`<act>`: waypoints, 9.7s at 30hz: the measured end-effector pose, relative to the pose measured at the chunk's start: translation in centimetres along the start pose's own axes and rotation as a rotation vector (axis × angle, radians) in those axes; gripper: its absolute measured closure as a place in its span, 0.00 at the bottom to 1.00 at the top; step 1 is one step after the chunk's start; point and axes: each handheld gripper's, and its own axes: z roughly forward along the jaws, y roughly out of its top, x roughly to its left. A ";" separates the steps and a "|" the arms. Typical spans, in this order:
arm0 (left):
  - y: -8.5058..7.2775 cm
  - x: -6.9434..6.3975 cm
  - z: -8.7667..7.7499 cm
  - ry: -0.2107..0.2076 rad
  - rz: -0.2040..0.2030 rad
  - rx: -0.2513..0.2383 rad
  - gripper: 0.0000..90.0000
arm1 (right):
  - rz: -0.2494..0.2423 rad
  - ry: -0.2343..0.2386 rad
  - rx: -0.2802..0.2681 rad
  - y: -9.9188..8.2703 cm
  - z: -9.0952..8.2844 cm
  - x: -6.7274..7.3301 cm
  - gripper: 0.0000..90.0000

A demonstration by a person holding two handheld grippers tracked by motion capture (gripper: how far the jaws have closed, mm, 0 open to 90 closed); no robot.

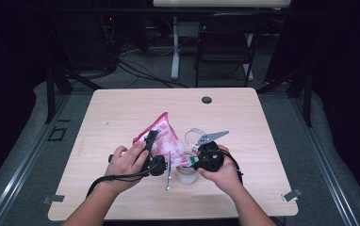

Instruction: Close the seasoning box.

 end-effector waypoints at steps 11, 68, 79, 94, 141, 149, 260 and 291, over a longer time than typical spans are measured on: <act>0.2 0.2 -0.4 -0.012 0.005 0.030 0.75 | -0.003 -0.002 0.000 0.0 0.0 0.0 1.00; 0.6 0.5 -0.6 0.012 0.017 0.006 0.75 | -0.005 -0.004 -0.005 0.0 0.0 -0.1 1.00; 0.7 0.6 -0.6 0.013 0.021 0.002 0.75 | -0.001 0.000 -0.010 0.0 -0.1 -0.1 1.00; 0.9 0.8 -0.7 0.022 0.036 -0.005 0.75 | -0.001 0.003 -0.010 0.0 -0.1 -0.1 1.00; 1.5 1.4 -0.7 -0.001 0.115 -0.015 0.74 | 0.000 0.003 0.006 -0.1 -0.1 -0.2 1.00; 1.6 1.5 -0.6 -0.029 0.136 -0.012 0.74 | -0.004 -0.007 0.017 -0.1 -0.1 -0.1 1.00; -0.3 0.6 0.0 -0.146 0.082 0.041 0.76 | -0.025 -0.044 0.000 -0.4 -0.6 0.6 1.00; -1.7 -1.6 0.3 -0.220 -0.100 0.055 0.79 | -0.034 -0.049 -0.012 -0.3 -0.3 0.8 1.00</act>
